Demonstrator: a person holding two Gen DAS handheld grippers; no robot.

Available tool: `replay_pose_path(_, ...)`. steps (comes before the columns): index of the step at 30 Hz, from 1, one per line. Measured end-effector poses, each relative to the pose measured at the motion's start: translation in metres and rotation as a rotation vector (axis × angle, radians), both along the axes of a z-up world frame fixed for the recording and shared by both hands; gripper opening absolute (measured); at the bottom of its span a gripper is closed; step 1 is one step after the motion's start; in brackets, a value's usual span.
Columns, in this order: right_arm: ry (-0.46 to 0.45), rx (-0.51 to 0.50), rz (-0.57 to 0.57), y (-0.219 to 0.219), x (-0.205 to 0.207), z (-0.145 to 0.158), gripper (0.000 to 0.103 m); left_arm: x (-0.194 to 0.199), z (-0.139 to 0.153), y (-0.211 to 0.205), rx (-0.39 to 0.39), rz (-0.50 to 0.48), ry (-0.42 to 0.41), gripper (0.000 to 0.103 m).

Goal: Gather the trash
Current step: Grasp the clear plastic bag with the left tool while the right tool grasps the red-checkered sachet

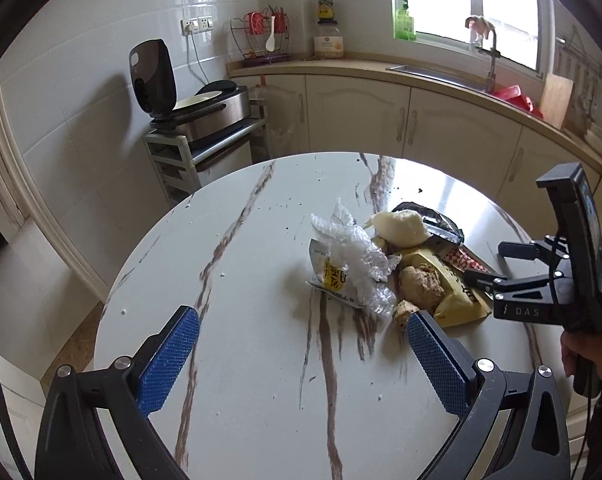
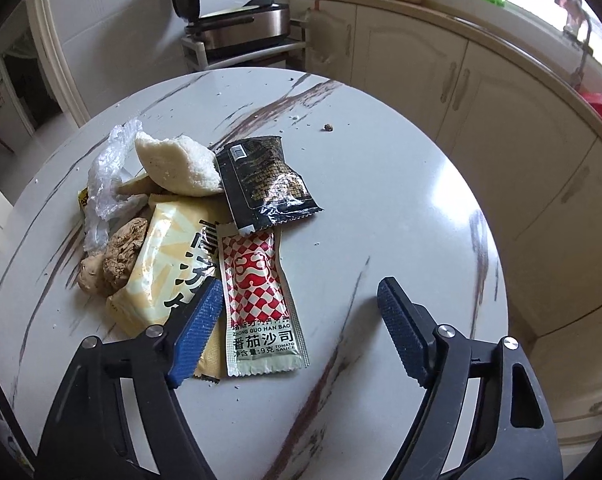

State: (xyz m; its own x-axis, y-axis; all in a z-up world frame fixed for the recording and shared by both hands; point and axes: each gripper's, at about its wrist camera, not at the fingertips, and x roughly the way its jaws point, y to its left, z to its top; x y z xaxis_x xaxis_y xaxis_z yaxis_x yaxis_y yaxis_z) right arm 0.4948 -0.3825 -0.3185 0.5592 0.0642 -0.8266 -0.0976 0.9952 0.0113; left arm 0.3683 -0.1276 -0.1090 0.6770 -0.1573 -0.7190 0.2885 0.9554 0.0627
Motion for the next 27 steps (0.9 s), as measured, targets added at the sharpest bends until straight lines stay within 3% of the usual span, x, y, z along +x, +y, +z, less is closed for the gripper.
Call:
replay_pose_path(3, -0.012, 0.009, 0.007, -0.005, -0.002, 0.005, 0.033, 0.024, -0.004, -0.014, -0.009, -0.011, 0.015, 0.102)
replay_pose_path(5, -0.017, 0.030, 0.010, -0.010, -0.004, 0.006, 0.022, 0.038, -0.007, -0.023, 0.022, 0.011, 0.009, 0.102)
replay_pose_path(16, -0.033, 0.101, 0.041, -0.021, -0.015, 0.003, 0.020, 0.097, -0.038, -0.058, 0.138, 0.012, 0.031, 0.094)
replay_pose_path(18, -0.035, 0.120, 0.043, -0.023, -0.015, 0.003, 0.020, 0.106, -0.048, -0.058, 0.127, 0.021, 0.065, 0.066)
replay_pose_path(19, -0.036, 0.128, 0.044, -0.024, -0.015, 0.003, 0.020, 0.110, -0.052, -0.057, 0.109, 0.021, 0.093, 0.044)
replay_pose_path(20, -0.038, 0.136, 0.047, -0.026, -0.016, 0.003, 0.020, 0.113, -0.054, -0.053, 0.085, 0.024, 0.105, 0.030)
replay_pose_path(23, -0.047, 0.165, 0.043, -0.029, -0.018, 0.002, 0.020, 0.115, -0.054, -0.043, 0.072, 0.024, 0.113, 0.021)
replay_pose_path(27, -0.059, 0.191, 0.029, -0.032, -0.027, 0.002, 0.018, 0.099, -0.040, -0.021, 0.018, 0.014, 0.087, 0.021)
